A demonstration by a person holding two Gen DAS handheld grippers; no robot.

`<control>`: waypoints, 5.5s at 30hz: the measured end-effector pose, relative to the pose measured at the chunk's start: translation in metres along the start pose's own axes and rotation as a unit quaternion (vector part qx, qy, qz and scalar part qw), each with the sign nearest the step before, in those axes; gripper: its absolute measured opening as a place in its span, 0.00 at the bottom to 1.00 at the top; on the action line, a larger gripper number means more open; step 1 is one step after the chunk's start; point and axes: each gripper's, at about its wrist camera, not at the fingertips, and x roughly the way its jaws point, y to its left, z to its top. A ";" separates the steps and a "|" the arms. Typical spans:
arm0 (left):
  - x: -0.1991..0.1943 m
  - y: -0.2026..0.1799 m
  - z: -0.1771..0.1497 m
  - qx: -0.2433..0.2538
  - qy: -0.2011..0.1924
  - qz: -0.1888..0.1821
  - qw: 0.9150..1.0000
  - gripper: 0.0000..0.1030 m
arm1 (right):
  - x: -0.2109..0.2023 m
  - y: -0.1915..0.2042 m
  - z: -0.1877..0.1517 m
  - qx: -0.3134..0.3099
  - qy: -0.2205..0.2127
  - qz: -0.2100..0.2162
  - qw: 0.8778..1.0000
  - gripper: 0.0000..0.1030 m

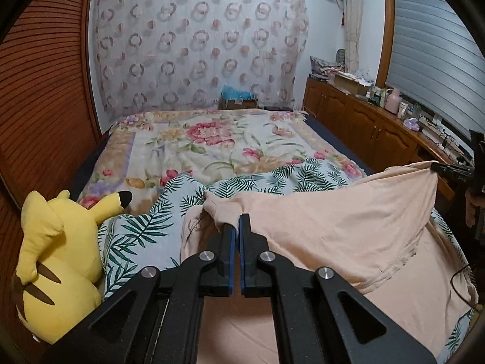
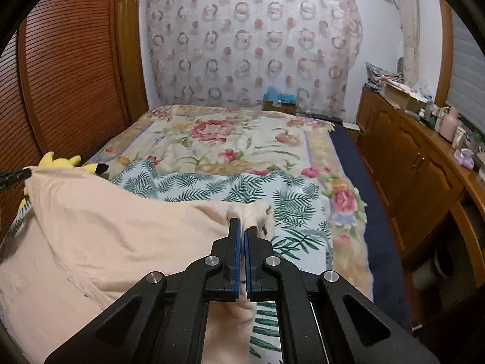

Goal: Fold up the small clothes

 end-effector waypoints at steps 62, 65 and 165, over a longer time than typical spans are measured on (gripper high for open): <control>-0.153 -0.006 -0.181 -0.013 0.044 0.036 0.998 0.39 | -0.165 0.035 -0.140 -0.003 0.012 0.003 1.000 0.53; -0.145 -0.004 -0.187 -0.016 0.063 0.041 0.997 0.40 | -0.150 0.050 -0.139 -0.013 0.014 0.015 1.000 0.54; -0.103 -0.165 -0.073 0.073 -0.007 -0.133 0.988 0.73 | -0.116 0.048 -0.137 -0.014 0.018 0.053 0.998 0.59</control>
